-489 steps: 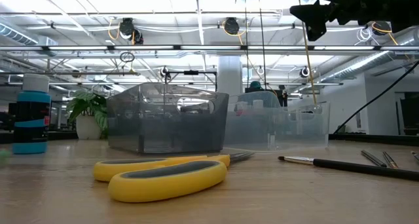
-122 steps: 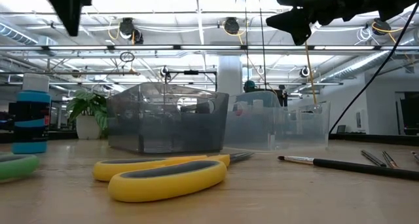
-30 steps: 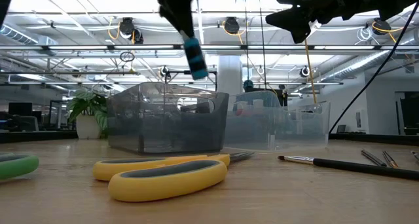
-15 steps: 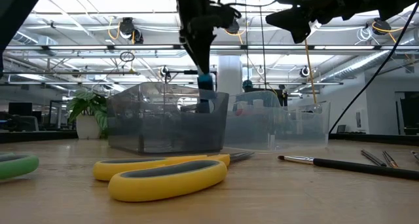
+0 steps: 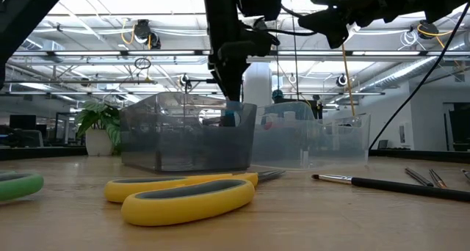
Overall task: Pick & Place Paint Supplies
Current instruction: Put the blue paint bottle into the top black bin, then put the right silver paintbrush into the transparent bin
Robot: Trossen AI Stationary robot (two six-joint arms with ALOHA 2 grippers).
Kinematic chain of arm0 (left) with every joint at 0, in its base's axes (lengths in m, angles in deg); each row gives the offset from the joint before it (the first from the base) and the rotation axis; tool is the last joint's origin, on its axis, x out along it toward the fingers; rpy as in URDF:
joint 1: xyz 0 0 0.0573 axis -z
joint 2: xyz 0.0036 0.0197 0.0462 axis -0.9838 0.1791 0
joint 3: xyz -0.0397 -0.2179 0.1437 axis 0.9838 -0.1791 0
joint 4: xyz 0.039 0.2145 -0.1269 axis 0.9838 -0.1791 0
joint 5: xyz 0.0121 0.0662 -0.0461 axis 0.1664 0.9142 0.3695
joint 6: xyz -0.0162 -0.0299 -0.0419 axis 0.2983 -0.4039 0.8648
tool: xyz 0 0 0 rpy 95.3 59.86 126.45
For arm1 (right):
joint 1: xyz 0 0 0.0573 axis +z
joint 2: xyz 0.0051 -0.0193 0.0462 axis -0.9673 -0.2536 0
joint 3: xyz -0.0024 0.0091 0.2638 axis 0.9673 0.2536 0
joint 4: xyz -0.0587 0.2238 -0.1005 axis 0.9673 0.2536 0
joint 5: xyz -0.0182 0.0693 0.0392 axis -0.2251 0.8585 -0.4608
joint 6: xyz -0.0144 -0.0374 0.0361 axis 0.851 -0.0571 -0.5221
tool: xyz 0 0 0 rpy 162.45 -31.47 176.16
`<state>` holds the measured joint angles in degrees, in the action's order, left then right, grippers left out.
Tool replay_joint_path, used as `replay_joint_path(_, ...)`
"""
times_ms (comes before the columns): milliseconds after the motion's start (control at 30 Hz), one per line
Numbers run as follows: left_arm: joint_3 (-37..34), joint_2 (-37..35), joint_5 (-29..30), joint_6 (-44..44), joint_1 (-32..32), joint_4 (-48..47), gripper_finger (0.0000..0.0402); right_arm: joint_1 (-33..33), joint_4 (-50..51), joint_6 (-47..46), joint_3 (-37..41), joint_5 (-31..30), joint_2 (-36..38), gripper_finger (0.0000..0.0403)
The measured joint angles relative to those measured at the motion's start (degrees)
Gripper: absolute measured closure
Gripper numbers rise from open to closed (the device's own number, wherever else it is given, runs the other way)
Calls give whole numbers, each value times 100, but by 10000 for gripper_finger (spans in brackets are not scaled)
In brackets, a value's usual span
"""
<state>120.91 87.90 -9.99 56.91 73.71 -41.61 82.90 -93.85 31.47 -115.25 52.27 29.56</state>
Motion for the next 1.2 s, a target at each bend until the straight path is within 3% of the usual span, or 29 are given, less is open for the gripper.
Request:
replay_joint_path(267,0,189,-538,-5,0,132,283,0,0,1,0,0,0,179)
replay_joint_path(600,20,357,-549,12,9,225,277,0,5,1,0,0,0,179)
replay_joint_path(900,-13,322,-570,81,22,117,113,0,5,20,0,4,0,179)
replay_joint_path(1200,-15,-291,-583,58,37,-77,42,-2,0,20,0,4,0,179)
